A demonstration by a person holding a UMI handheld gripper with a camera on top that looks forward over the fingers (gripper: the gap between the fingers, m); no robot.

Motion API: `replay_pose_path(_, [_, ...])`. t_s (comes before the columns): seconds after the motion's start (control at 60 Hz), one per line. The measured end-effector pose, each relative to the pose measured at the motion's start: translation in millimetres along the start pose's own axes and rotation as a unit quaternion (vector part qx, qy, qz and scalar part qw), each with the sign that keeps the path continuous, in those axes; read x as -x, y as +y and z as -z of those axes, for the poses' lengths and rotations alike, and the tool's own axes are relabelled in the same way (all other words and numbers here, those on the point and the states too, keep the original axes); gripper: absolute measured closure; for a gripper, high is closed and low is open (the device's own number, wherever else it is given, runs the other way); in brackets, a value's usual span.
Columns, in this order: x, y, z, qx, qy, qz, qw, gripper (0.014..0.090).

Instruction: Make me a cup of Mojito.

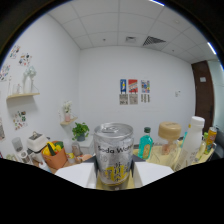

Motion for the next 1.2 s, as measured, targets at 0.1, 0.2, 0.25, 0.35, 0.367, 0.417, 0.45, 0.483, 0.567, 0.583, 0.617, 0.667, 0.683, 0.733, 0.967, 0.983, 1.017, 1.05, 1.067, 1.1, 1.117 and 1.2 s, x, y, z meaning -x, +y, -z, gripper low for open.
replay_pose_path(0.1, [1,0,4,0.002,-0.014,-0.001,1.000,0.0535])
replay_pose_path(0.2, [-2,-11,23,-0.019,-0.026,0.003,0.999,0.0535])
replay_pose_path(0.25, [-4,-16,35,-0.030,-0.033,0.010,0.999,0.0535])
replay_pose_path(0.35, [-9,-21,64,-0.045,-0.057,0.003,0.997,0.0535])
replay_pose_path(0.367, [-10,-22,69,-0.047,-0.059,0.000,0.997,0.0535])
replay_pose_path(0.417, [-13,-17,86,-0.051,-0.066,0.001,0.997,0.0537])
replay_pose_path(0.45, [-20,-12,94,-0.052,-0.068,-0.002,0.996,0.0536])
replay_pose_path(0.483, [-26,-3,102,-0.050,-0.070,-0.001,0.996,0.0537])
replay_pose_path(0.567, [-45,27,116,-0.038,-0.067,-0.003,0.997,0.0538])
replay_pose_path(0.583, [-47,34,118,-0.035,-0.067,-0.004,0.997,0.0536])
replay_pose_path(0.617, [-55,49,121,-0.030,-0.067,-0.005,0.997,0.0538])
replay_pose_path(0.667, [-68,73,122,-0.021,-0.059,-0.004,0.998,0.0539])
replay_pose_path(0.683, [-73,84,121,-0.019,-0.057,-0.003,0.998,0.0539])
replay_pose_path(0.733, [-84,108,119,-0.007,-0.047,-0.001,0.999,0.0537])
replay_pose_path(0.967, [-112,203,103,0.031,-0.036,-0.023,0.999,0.0537])
replay_pose_path(0.983, [-113,208,102,0.032,-0.036,-0.027,0.998,0.0538])
replay_pose_path(1.017, [-116,218,99,0.036,-0.035,-0.034,0.998,0.0537])
replay_pose_path(1.05, [-118,225,96,0.038,-0.031,-0.043,0.998,0.0539])
replay_pose_path(1.067, [-119,229,95,0.039,-0.031,-0.049,0.998,0.0537])
replay_pose_path(1.1, [-120,237,92,0.046,-0.033,-0.064,0.996,0.0537])
replay_pose_path(1.117, [-120,240,91,0.050,-0.033,-0.074,0.995,0.0536])
replay_pose_path(1.2, [-122,248,87,0.057,-0.038,-0.144,0.987,0.0537])
